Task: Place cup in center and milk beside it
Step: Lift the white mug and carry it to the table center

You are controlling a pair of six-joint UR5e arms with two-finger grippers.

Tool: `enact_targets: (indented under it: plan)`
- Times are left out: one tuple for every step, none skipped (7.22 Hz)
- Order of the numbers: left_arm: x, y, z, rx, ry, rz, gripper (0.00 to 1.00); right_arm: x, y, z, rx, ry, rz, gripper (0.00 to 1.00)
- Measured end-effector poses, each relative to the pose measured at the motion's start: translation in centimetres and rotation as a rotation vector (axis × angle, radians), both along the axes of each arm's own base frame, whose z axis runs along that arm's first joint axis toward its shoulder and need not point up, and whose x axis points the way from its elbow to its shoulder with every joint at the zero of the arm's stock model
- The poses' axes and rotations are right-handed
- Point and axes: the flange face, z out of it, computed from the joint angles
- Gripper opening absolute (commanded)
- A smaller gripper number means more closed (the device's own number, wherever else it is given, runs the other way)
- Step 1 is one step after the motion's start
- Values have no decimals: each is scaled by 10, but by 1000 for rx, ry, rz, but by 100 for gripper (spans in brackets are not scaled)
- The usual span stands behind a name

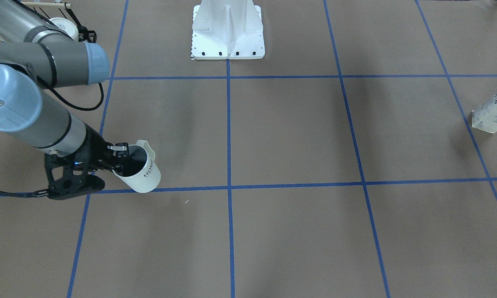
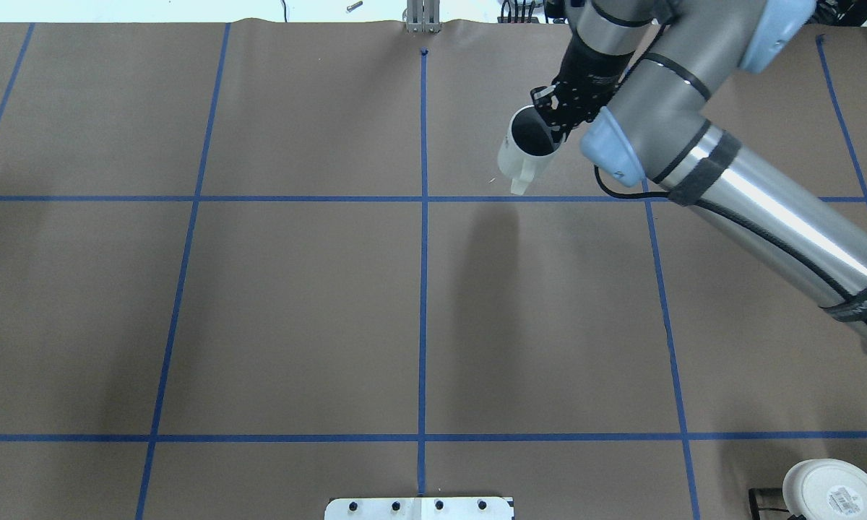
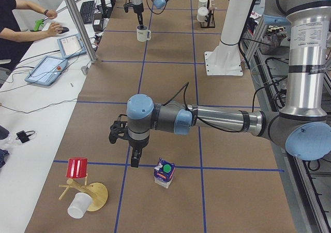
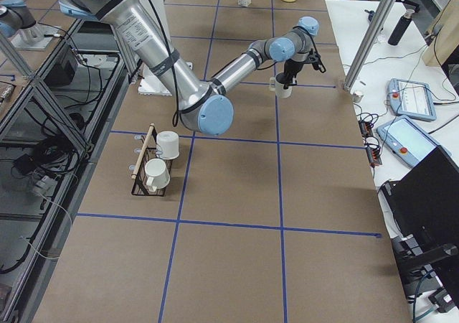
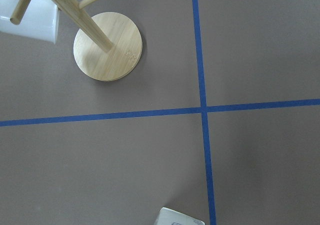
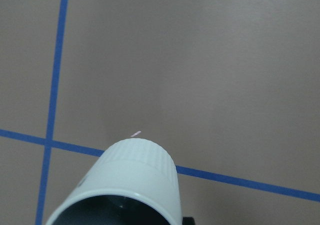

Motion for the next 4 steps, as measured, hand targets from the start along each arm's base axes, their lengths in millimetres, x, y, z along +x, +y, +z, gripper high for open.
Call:
enact_targets:
  plan:
    - [0, 0, 1, -2, 0, 0, 99, -42, 7, -11, 12, 9, -5, 0]
    - [0, -1, 2, -4, 0, 0, 99, -72, 12, -22, 27, 13, -7, 0]
    - [0, -1, 3, -6, 0, 0, 99, -91, 14, -32, 35, 14, -11, 0]
    - [0, -1, 3, -7, 0, 0, 99, -104, 16, -37, 39, 19, -18, 0]
